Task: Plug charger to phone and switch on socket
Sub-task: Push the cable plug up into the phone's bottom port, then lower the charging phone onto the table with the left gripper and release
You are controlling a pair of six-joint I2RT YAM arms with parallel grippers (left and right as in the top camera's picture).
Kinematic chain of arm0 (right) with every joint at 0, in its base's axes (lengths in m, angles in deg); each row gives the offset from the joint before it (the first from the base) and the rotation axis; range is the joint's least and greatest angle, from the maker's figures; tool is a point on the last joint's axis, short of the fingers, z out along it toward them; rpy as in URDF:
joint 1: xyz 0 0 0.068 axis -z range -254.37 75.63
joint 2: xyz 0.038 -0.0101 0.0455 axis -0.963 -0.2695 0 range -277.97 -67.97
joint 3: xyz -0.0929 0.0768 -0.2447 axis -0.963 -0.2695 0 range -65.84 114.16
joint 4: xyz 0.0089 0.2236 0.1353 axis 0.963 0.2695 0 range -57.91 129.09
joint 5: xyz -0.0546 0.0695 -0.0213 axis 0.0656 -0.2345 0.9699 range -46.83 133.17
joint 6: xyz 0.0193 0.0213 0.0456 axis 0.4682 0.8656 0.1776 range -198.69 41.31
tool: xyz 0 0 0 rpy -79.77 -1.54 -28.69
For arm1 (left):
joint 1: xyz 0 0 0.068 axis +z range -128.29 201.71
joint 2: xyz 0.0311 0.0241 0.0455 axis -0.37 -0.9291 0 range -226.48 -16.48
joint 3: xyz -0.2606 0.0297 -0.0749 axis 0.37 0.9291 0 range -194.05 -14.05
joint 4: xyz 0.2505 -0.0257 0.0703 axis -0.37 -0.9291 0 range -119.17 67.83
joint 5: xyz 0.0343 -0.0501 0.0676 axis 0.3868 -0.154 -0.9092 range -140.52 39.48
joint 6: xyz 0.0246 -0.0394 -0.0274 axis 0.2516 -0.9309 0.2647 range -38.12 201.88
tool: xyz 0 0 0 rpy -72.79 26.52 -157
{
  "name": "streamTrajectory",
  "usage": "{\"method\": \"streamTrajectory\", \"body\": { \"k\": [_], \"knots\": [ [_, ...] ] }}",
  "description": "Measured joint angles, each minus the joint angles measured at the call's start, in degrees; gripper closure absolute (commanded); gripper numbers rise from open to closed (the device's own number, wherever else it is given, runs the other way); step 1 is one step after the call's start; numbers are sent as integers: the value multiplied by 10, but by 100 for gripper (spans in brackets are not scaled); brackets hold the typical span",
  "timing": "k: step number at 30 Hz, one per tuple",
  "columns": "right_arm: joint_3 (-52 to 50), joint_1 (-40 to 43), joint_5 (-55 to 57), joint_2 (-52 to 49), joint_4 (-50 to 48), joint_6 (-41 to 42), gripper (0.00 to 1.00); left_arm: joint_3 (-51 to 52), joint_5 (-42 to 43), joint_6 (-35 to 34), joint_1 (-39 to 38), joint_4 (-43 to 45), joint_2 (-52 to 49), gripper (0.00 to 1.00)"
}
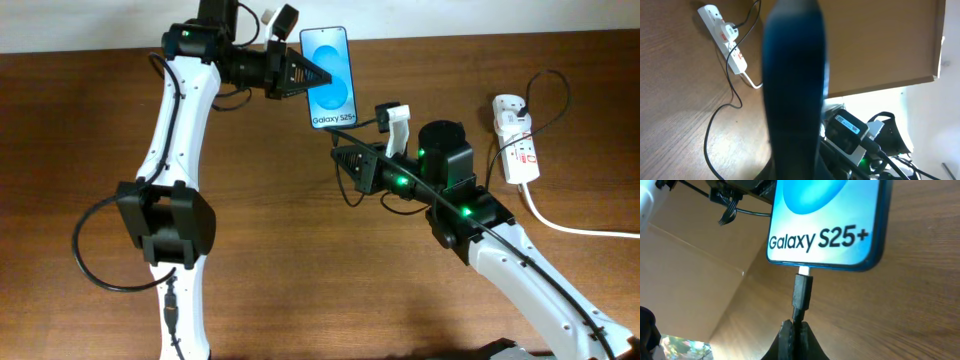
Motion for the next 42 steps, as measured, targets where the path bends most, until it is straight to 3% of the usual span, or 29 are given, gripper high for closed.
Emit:
{"method": "streamTrajectory", "body": {
  "k": [24,32,40,42],
  "knots": [
    [-9,7,6,0,-10,-2,96,0,-21,0,-5,-9,0,100],
    [-9,8,7,0,-2,0,89,0,-21,0,-5,-7,0,100],
    [-8,12,-3,0,26,-1,63,0,-30,0,9,-11,0,100],
    [-8,13,-7,0,27,2,42,0,-41,0,13,-10,0,100]
  ]
}}
